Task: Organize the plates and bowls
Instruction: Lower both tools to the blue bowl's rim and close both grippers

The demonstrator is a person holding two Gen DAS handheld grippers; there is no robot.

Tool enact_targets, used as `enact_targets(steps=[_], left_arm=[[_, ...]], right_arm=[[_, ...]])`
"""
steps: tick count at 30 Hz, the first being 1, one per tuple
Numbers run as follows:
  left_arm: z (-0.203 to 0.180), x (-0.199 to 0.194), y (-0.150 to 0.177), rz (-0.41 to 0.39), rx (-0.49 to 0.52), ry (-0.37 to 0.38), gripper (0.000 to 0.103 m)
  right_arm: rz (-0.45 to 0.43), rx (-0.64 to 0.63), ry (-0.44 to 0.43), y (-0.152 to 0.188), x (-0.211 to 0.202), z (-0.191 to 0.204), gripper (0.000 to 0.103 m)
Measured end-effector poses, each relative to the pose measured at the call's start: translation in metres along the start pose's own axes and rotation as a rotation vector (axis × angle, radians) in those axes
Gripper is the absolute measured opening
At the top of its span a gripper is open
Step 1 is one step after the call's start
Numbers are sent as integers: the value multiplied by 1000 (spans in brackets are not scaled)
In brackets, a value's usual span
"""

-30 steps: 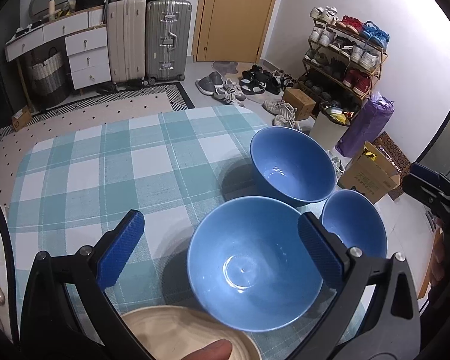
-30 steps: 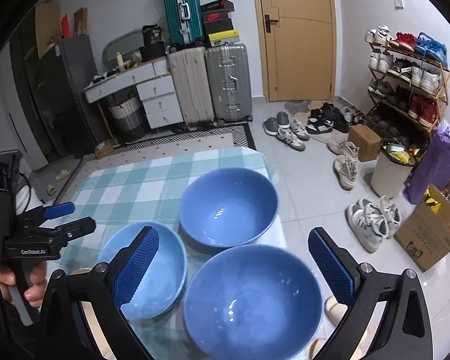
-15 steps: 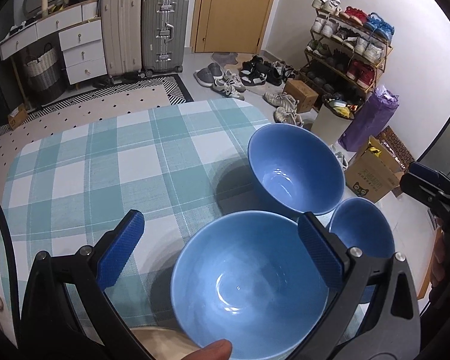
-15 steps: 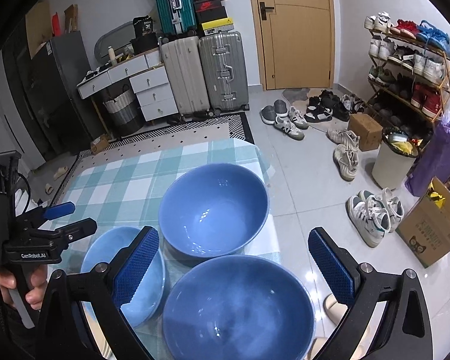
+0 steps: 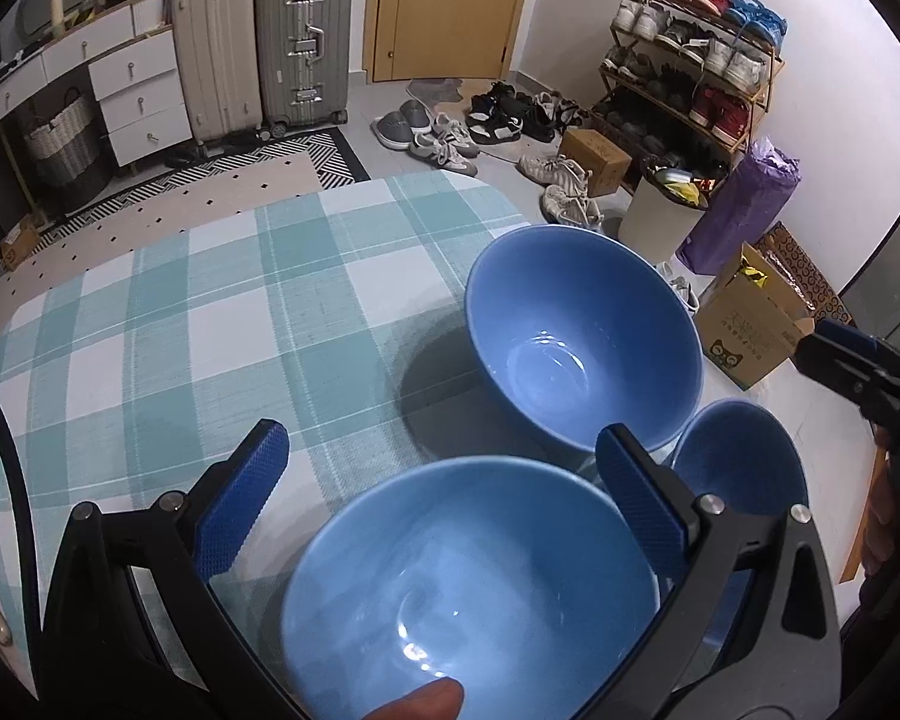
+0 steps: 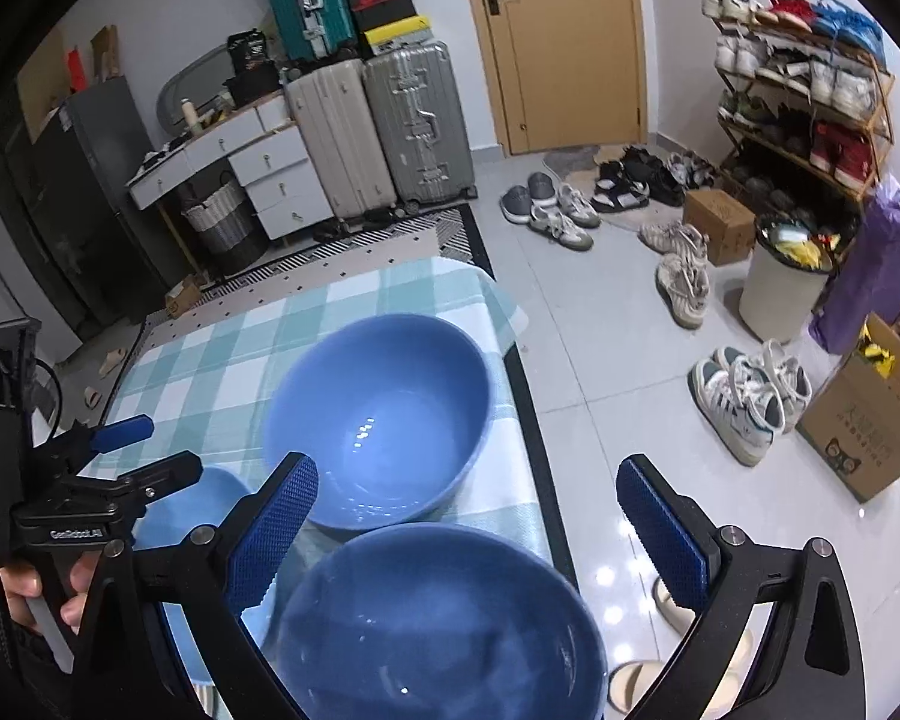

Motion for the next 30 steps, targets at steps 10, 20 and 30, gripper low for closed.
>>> enact_targets(steps=[10, 20, 30], left_arm=[[-1, 34, -16, 37, -20, 1, 102], [5, 60, -23, 78, -43, 3, 90], [-2, 73, -23, 102, -37, 34, 77]], right_arm=[[42, 35, -3, -5, 30, -19, 102], [81, 4, -6, -9, 58, -8, 100], [129, -5, -42, -8, 82, -3, 83]])
Point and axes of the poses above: each gripper's, at about its wrist camera, not at the fingertips, and x roughly the way its jaws point, z to its left, y to its underside, the point moved 4 cm from there along x, roughly the way its jaws point, and after that the axes turned 7 degrees about z, right-handed, at the moved point
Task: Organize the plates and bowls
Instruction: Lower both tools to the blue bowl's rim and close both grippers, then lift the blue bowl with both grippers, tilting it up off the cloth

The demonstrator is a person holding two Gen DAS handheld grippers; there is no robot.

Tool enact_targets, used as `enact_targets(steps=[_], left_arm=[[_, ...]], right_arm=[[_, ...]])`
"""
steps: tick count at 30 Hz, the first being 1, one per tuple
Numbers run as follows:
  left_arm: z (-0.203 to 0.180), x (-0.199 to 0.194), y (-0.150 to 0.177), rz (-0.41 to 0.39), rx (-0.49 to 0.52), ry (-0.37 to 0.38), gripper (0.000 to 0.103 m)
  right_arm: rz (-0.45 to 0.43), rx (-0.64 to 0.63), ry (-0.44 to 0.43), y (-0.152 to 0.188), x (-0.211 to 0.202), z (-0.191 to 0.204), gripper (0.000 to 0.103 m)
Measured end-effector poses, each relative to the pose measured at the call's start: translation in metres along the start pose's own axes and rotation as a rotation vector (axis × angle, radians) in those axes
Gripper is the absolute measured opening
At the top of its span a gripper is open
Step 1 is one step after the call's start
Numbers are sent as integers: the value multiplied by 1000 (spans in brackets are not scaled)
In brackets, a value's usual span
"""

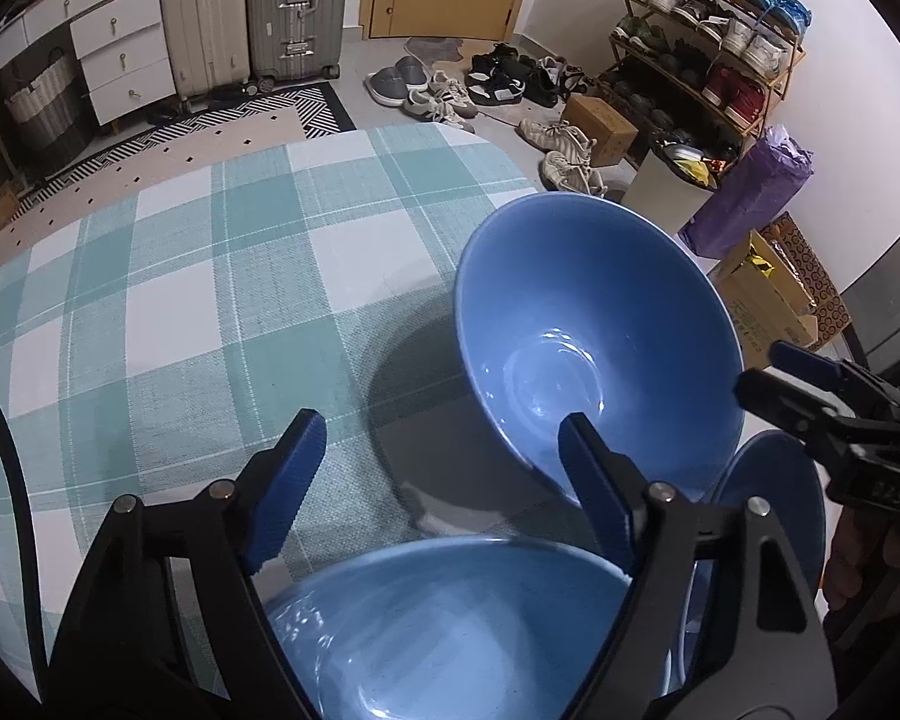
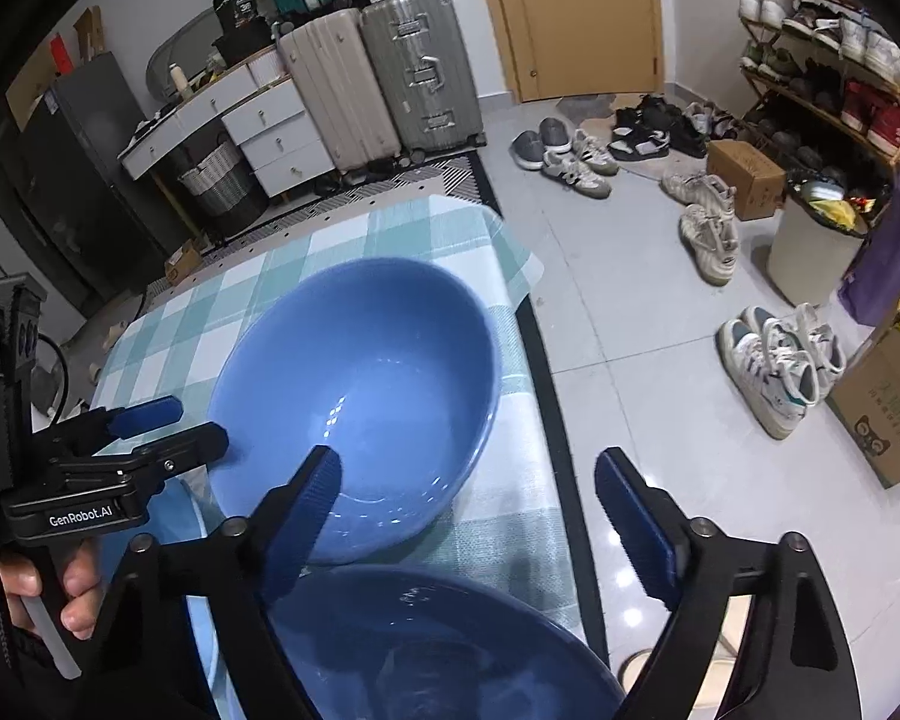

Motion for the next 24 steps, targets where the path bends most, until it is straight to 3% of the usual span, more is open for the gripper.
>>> enact_targets(steps=[4, 12, 24], left_arm=[[-3, 4, 0, 13, -1, 29, 67], [-11, 13, 0, 36, 3, 67, 42], [-18, 10, 2, 21, 31, 94, 24]], right_arm=[[20, -2, -8, 2, 8, 0, 81], [32, -27, -8, 2, 16, 5, 64], [25, -27, 16, 3, 20, 1, 33]])
Point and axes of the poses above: each gripper's, at about its wrist camera, not at the fingertips, and x roughly the way its jaws point, z to its left, y to its underside, the point moved 4 cm from there along x, roughly the way its jaws point, and after that the axes turned 7 degrees about z, right-handed, at the moved point
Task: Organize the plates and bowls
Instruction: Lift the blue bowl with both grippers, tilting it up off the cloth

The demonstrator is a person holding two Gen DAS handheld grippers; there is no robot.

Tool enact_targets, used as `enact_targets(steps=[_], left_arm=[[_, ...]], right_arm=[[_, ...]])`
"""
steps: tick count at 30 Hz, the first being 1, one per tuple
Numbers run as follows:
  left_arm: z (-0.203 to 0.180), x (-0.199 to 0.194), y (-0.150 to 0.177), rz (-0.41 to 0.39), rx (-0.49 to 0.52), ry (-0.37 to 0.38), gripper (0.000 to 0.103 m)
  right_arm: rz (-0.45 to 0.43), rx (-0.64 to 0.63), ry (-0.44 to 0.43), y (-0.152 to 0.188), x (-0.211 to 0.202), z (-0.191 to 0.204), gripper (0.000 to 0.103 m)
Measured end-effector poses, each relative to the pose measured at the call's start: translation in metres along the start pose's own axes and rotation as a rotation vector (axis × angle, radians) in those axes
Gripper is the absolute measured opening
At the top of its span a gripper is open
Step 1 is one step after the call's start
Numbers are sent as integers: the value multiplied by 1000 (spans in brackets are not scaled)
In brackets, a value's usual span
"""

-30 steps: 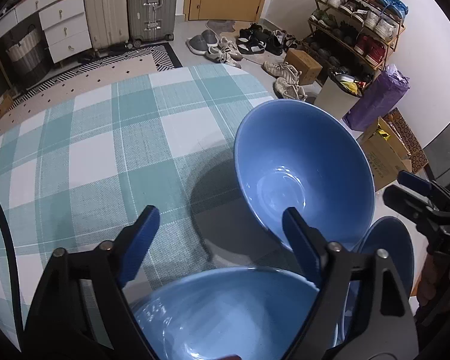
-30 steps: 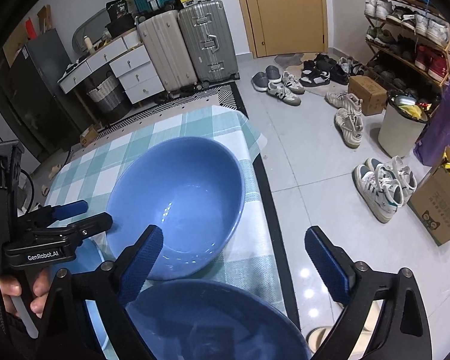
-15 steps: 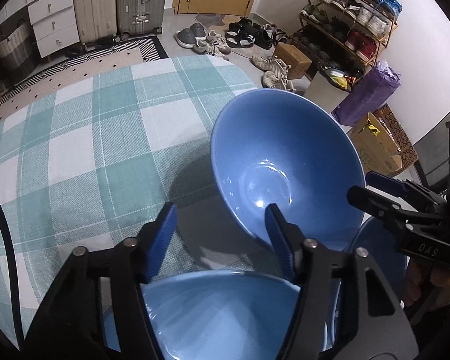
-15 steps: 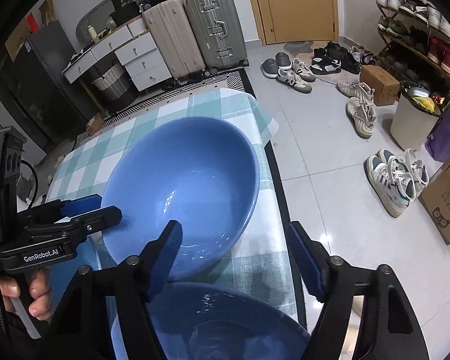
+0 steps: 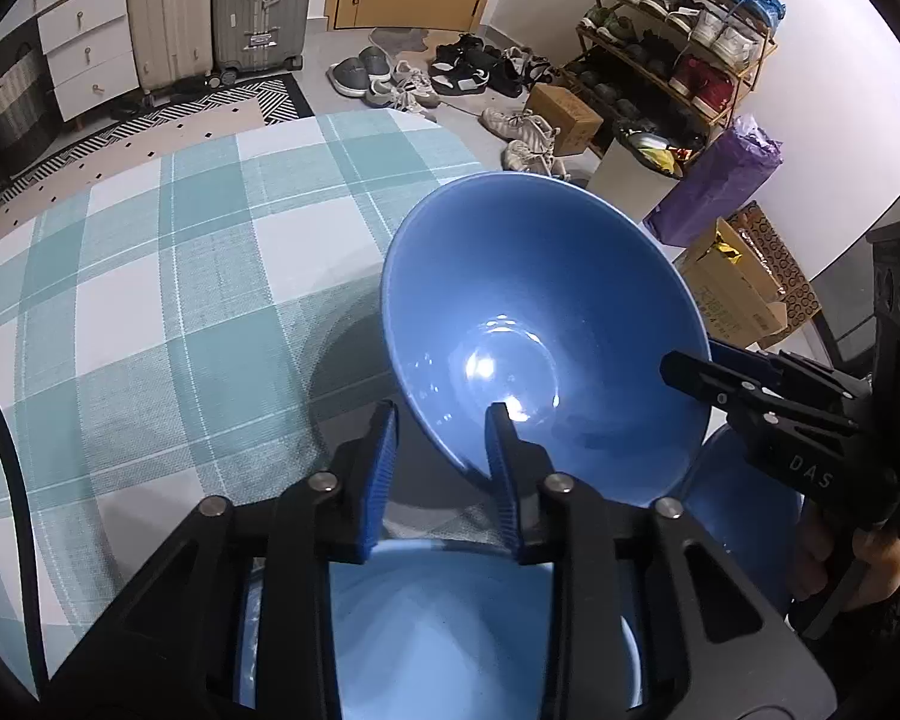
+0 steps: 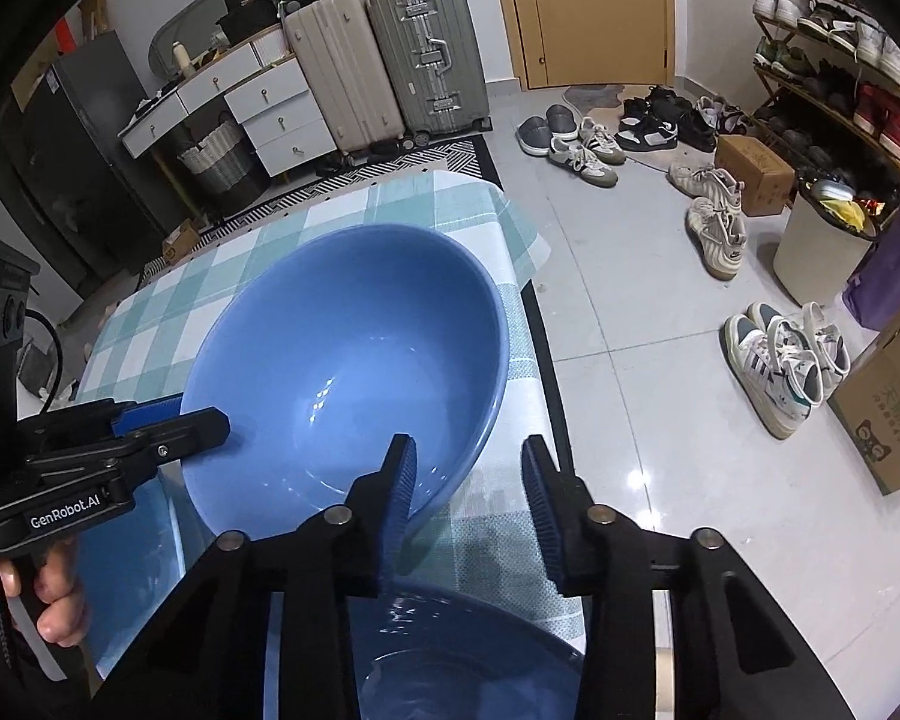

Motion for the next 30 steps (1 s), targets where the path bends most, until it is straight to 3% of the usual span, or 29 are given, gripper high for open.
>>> enact_targets(steps=[6, 18, 30], left_arm=[[-4, -2, 1, -16, 11, -9, 19], [-6, -12, 2, -50, 29, -54, 18], [-20, -47, 8, -113, 52, -76, 18]], right_arm=[[-25, -25, 12, -1, -4, 3, 20], [-56, -68, 27, 0, -10, 13, 20], [-115, -86, 38, 4, -42, 24, 20]])
Point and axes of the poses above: each gripper's, at about its wrist camera, not at the fingertips, and x roughly the way its jaws point, z to its left, y to its underside, the point moved 4 cm from there along x, roughly the way its jaws point, and after that the axes turned 7 degrees about z, right-handed, at the moved point
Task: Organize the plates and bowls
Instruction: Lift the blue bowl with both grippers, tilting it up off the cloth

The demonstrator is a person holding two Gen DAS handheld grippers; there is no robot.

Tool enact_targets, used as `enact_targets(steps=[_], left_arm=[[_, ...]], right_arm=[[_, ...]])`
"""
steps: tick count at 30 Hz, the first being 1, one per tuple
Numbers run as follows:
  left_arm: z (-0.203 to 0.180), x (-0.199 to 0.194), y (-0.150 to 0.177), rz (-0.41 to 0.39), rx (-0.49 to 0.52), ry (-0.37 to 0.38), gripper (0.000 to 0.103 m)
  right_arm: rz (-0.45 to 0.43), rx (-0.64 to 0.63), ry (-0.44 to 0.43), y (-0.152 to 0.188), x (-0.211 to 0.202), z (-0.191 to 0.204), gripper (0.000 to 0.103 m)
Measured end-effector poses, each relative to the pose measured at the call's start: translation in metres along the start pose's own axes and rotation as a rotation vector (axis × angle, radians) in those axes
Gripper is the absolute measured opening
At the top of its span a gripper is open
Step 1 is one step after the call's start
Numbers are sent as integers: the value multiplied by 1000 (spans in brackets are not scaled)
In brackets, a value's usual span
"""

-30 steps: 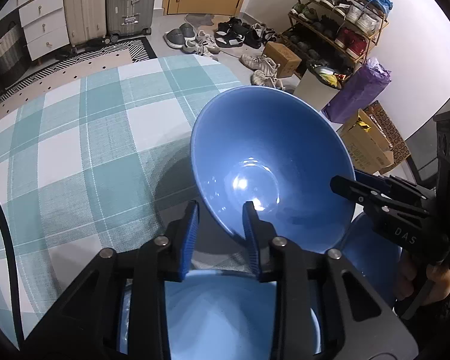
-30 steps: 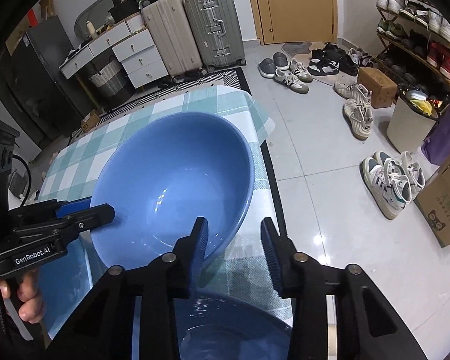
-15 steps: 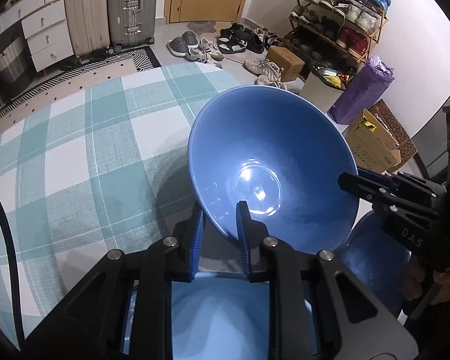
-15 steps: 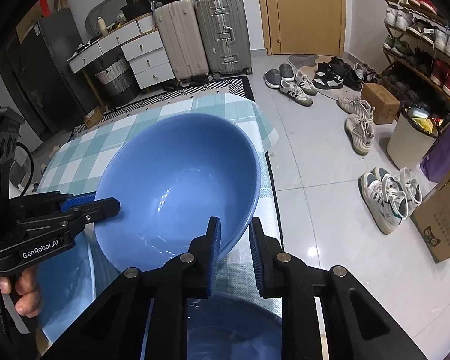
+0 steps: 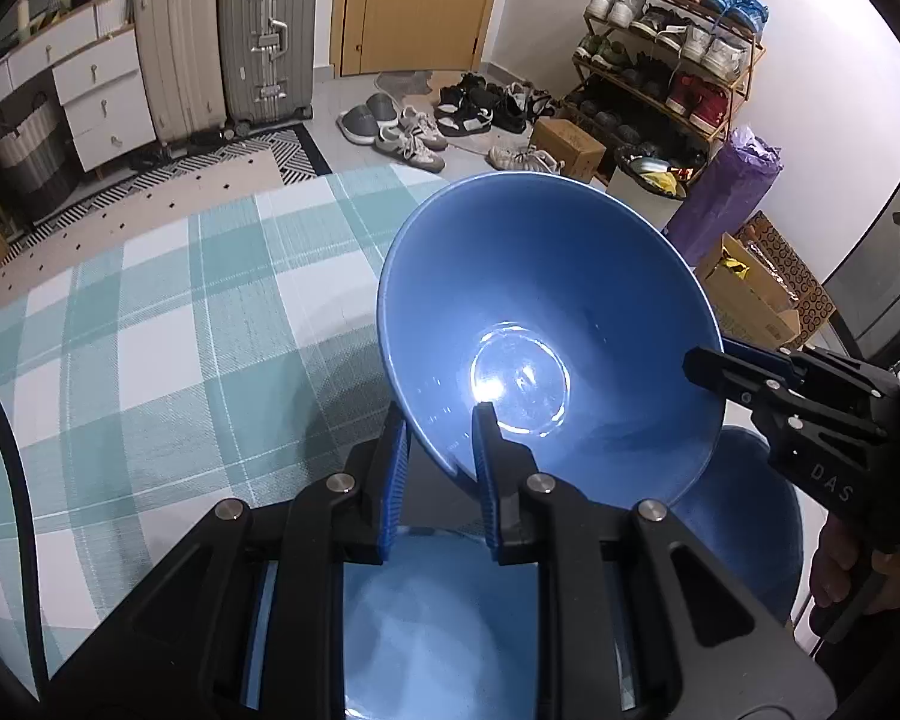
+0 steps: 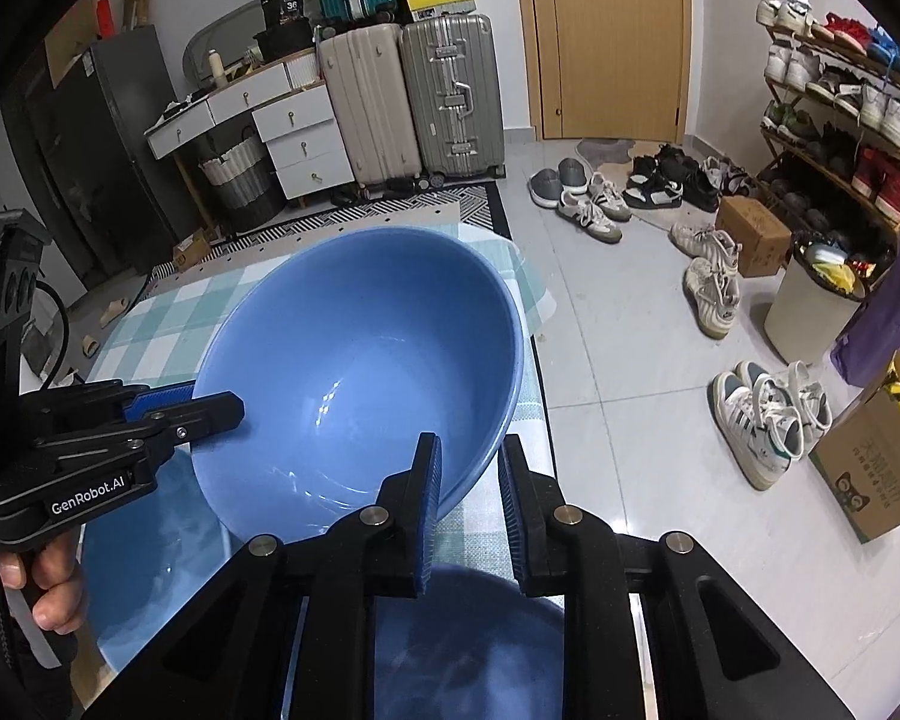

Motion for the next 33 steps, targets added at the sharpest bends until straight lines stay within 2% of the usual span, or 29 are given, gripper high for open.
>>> enact_targets(steps=[33], left_arm=[[-35, -147, 40, -134, 28, -33, 18]], right_arm=[[-166, -58, -17, 21, -117, 33, 20]])
Point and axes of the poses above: each gripper's, at about its wrist camera, not at the fingertips, and x roughly the way its jaws point, z to its left, y to its underside, the point moved 4 cm from there along x, roughly the way its jaws point, and after that the axes turned 7 degrees about z, right-handed, at the moved point
